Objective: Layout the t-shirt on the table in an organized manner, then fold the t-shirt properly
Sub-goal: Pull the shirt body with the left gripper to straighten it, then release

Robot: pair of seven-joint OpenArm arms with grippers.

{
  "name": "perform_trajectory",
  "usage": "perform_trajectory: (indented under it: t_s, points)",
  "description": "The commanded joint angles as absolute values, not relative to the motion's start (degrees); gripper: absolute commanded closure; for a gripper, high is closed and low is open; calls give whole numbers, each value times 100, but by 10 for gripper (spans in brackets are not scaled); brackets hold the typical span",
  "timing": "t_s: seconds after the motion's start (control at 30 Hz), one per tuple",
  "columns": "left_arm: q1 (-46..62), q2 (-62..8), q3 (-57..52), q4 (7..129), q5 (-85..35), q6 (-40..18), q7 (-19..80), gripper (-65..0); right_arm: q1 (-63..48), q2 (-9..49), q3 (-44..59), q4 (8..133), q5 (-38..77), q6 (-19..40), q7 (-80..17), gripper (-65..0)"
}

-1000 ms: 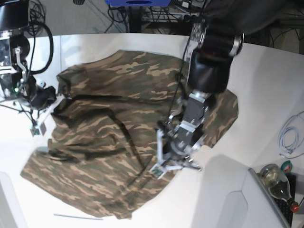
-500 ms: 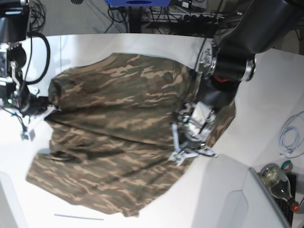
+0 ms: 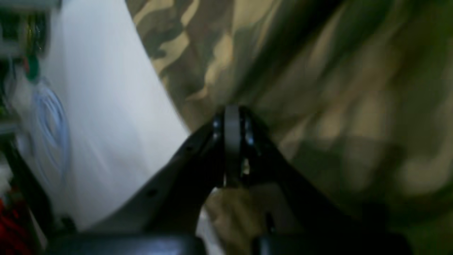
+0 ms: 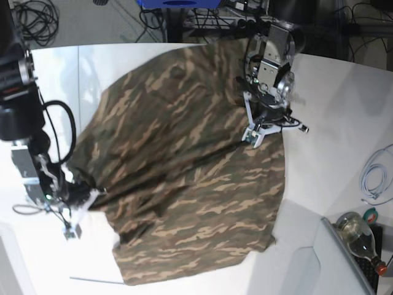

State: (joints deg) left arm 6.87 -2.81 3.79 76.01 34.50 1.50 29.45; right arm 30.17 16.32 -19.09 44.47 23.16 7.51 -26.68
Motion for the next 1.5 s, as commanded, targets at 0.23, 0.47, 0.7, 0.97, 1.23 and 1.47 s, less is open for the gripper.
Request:
perform_trajectory:
  t_s: [0.23, 0.47, 0.7, 0.97, 1.23, 1.47]
  points:
    - [198, -242, 198, 8505, 3512, 207, 3398, 0, 3116, 1701, -1174, 5209, 2360, 734, -3371, -221]
    - [-664, -251, -1516, 8356, 3512, -1534, 3407, 0, 567, 1323, 919, 8646, 2378, 734, -4418, -488]
    - [-655, -796, -2853, 8259, 2554, -2800, 3389, 0, -963, 84, 2149, 9446, 2378, 734, -4725, -494]
    - [752, -1938, -2949, 8198, 84, -2835, 2607, 0, -1640, -514, 2026, 9314, 2378, 734, -4251, -494]
    - [901, -1947, -2967, 7697, 356, -2536, 2185, 0, -1270, -470, 1684, 8356, 2378, 743, -4119, -489]
    - [769, -1903, -2905, 7635, 356, -2536, 2185, 0, -1147, -470, 1675, 8066, 2378, 857, -3864, -387]
